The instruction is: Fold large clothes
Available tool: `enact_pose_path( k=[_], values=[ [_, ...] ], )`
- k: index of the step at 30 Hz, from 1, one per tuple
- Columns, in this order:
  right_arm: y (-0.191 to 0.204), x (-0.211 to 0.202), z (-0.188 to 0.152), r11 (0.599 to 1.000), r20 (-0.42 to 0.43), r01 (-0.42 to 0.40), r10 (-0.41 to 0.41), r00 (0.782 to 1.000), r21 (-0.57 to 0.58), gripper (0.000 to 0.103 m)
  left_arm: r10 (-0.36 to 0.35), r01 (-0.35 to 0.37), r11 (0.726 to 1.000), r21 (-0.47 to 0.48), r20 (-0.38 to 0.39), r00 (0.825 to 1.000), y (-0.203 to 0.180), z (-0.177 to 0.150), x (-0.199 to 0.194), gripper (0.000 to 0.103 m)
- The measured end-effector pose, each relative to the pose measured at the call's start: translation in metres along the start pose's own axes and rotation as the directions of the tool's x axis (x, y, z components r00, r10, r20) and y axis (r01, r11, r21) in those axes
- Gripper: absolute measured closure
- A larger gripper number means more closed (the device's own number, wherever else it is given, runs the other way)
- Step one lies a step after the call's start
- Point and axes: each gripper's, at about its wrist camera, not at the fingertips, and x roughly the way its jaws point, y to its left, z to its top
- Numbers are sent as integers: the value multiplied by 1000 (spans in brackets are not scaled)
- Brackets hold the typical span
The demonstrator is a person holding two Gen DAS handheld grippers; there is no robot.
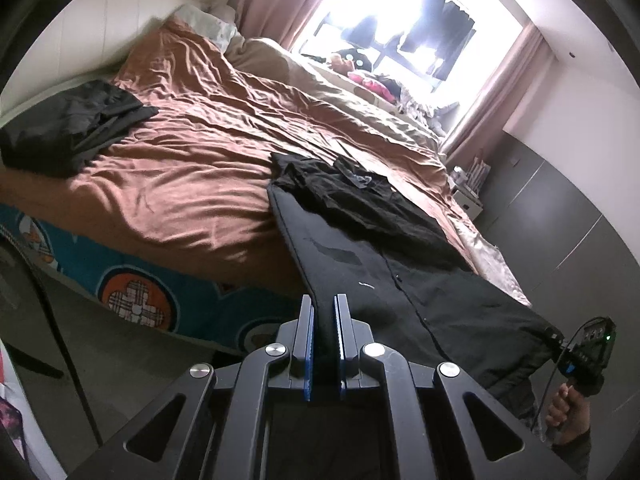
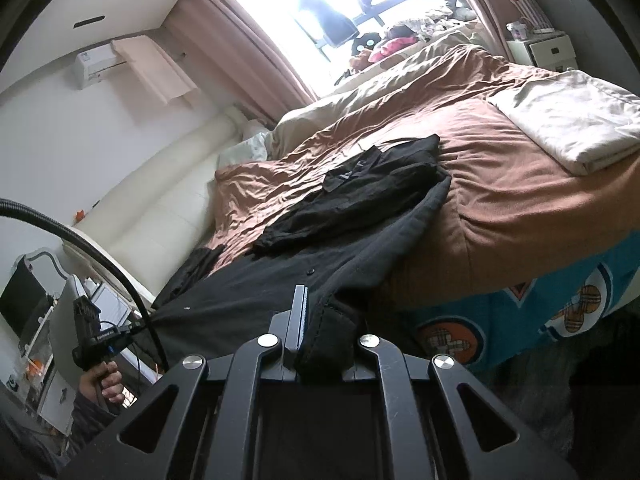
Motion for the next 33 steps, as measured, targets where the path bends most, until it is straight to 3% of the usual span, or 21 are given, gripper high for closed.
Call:
enact_pose_path(
  k=[14, 33],
  values=[
    [14, 32, 61, 997, 67, -3, 8, 998, -74, 96, 19, -26, 997, 75, 97, 995, -17, 75, 20, 94],
    [-12, 178, 183, 998, 119, 37, -30, 992, -56, 96, 11, -24, 995, 95, 133, 991, -20, 235, 152, 94]
  ],
)
